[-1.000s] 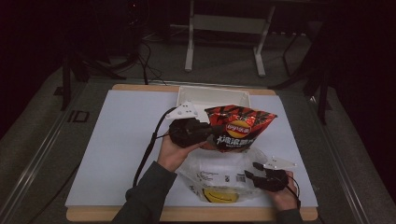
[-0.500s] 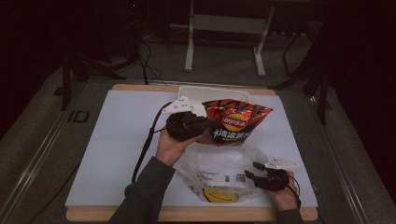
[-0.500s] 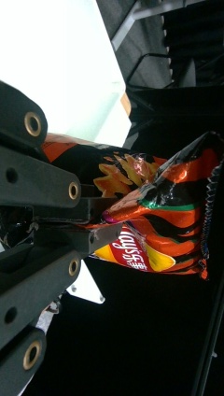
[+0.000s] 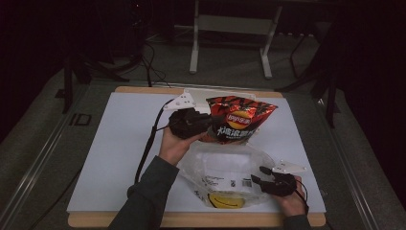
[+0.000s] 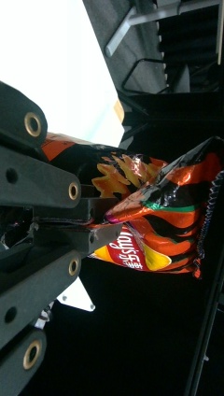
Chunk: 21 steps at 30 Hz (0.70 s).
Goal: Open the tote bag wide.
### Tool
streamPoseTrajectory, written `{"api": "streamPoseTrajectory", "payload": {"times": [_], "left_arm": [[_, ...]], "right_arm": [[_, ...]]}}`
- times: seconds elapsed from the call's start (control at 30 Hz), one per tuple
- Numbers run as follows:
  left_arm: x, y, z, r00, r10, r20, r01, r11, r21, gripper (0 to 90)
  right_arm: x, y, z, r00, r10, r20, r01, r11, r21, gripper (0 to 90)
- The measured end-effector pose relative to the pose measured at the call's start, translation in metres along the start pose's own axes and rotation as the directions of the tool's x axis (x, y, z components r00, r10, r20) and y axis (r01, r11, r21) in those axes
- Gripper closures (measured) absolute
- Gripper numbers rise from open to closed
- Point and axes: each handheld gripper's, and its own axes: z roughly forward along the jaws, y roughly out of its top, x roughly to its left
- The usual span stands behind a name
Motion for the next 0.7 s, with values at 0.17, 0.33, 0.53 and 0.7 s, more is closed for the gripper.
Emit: {"api": "streamPoseTrajectory", "payload": {"times": [0.17,0.33,0.53,0.7], "left_arm": [[0.004,0.002,0.000,1.0000,-0.007,-0.006,0.007,1.0000,-0.007,88.6],[0.008,0.002,0.001,0.9999,-0.009,-0.014,0.009,0.9999,-0.007,88.7],[0.013,0.003,0.000,0.9996,-0.016,-0.021,0.016,0.9998,-0.011,88.7],[0.018,0.003,-0.001,0.9991,-0.022,-0.035,0.022,0.9997,-0.009,88.8]], "right_arm": [[0.000,0.000,0.000,1.0000,-0.001,0.000,0.001,1.000,0.001,44.7],[0.000,0.000,0.000,1.0000,-0.001,-0.001,0.001,1.000,0.001,44.7],[0.000,0.000,0.000,1.0000,0.000,-0.002,0.000,1.000,0.001,44.6],[0.000,0.000,0.000,1.0000,-0.001,-0.002,0.001,1.000,0.001,44.5]]}}
